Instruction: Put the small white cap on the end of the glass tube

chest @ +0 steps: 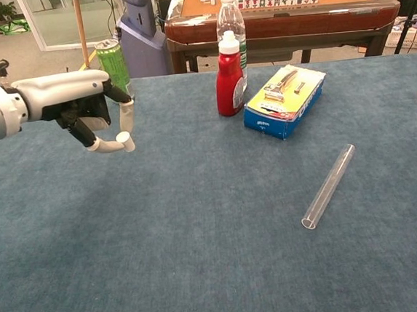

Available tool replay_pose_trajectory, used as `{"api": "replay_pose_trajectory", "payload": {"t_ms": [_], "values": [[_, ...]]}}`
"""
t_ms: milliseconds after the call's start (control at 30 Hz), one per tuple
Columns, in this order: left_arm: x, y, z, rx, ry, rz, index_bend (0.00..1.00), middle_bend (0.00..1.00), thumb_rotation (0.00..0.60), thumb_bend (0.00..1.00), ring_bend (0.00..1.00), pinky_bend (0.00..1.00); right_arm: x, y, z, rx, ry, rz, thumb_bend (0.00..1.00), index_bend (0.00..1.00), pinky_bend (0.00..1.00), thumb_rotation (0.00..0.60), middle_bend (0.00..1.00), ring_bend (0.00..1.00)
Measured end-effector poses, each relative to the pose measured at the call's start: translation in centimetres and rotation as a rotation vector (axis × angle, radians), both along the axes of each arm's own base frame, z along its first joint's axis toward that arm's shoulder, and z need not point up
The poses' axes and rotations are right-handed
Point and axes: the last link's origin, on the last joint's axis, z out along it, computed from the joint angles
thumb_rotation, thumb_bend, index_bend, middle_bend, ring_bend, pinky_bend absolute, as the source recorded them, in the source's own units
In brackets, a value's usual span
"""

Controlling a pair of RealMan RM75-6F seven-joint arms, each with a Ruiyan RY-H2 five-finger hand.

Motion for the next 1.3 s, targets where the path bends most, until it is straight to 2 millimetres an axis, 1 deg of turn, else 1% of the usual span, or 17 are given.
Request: {"api": "replay_pose_trajectory", "payload": {"t_ms": [100,267,467,567,967,1300], "values": [[-0.1,-0.7,0.8,0.009,0.004,-0.006,0.56,1.00,0.600,0.26,1.00,1.00,0.8,-1.2,-2.1,0.065,0.017,0.027,0.32,0.42,1.00,0.600,0.97,1.00],[-0.3,-1.6,1.9,0.025,0.010,-0.003,0.55,1.00,0.600,0.26,1.00,1.00,1.8,-3.1,-5.8,0.152,0.051,0.072,0.32,0.44,1.00,0.600,0.99,1.00],[-0.7,-1.8,2.4,0.032,0.014,0.013,0.55,1.00,0.600,0.26,1.00,1.00,2.5,-4.5,-9.1,0.190,0.117,0.137,0.32,0.45,1.00,0.600,1.00,1.00],[-0.9,-1.8,2.5,0.032,0.018,0.020,0.55,1.00,0.600,0.26,1.00,1.00,2.8,-5.0,-10.2,0.206,0.139,0.158,0.32,0.45,1.00,0.600,1.00,1.00],[-1.2,-1.8,2.4,0.028,0.019,0.031,0.55,1.00,0.600,0.26,1.00,1.00,2.3,-5.9,-12.1,0.225,0.198,0.171,0.32,0.45,1.00,0.600,1.00,1.00],[-1.4,-1.7,2.2,0.022,0.023,0.038,0.55,1.00,0.600,0.26,1.00,1.00,2.2,-6.3,-12.8,0.232,0.220,0.169,0.32,0.45,1.00,0.600,1.00,1.00]]}}
